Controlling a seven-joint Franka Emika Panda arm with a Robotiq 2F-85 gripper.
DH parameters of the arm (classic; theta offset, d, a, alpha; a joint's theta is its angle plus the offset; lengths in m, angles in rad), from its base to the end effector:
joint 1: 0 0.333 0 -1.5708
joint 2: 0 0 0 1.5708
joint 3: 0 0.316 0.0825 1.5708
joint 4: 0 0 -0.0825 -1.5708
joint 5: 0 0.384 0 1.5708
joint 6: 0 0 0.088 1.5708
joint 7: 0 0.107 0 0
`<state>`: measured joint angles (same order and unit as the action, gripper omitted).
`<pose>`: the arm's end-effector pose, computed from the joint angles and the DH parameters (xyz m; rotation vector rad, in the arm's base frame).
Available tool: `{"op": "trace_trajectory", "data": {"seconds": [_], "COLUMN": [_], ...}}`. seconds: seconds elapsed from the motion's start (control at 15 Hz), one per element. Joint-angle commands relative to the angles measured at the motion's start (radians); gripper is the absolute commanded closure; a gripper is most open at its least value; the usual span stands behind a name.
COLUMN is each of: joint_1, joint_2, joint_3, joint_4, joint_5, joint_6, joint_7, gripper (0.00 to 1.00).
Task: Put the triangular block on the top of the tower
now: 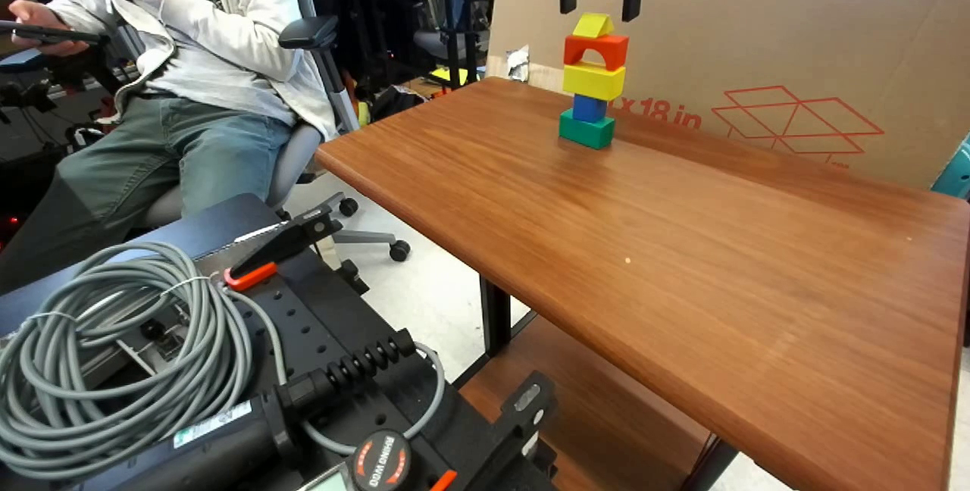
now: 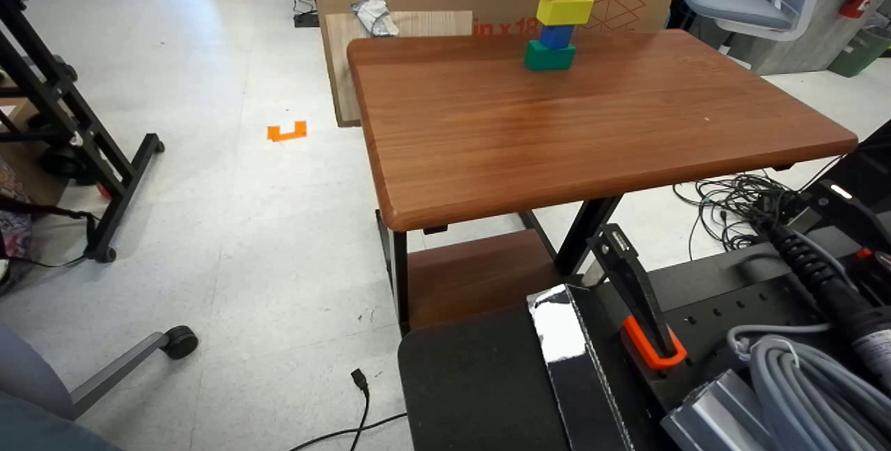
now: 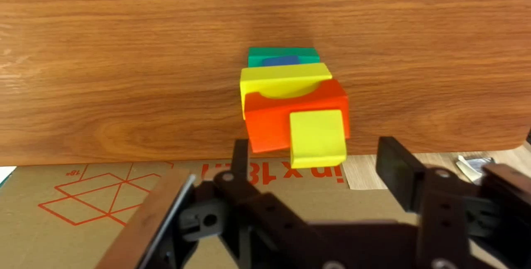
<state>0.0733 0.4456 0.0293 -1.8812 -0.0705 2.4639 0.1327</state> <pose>0.6451 0.0653 0.2853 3.1147 0.0281 0.2195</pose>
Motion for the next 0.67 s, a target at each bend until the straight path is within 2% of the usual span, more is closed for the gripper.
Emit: {"op": "trace_trajectory", "data": {"seconds": [0.0, 0.2, 0.33, 0.53, 0.6], "joint_1": [-0.008, -0.01, -0.008, -0.01, -0.012], "joint_2": [-0.074, -0.184, -0.299, -0.458, -0.326], "joint_3": [0.0, -0.002, -0.01, -0.022, -0.01], "joint_4": [-0.028, -0.094, -0.178, -0.284, -0.175], "joint_5": [0.03, 0.04, 0.03, -0.001, 0.016], "joint_6": [-0.056, -0.103, -0.116, -0.22, -0.166], "joint_7": [-0.017, -0.009, 0.017, 0.073, 0.035], "gripper": [0.0, 0.0, 0.0, 0.0, 0.0]}}
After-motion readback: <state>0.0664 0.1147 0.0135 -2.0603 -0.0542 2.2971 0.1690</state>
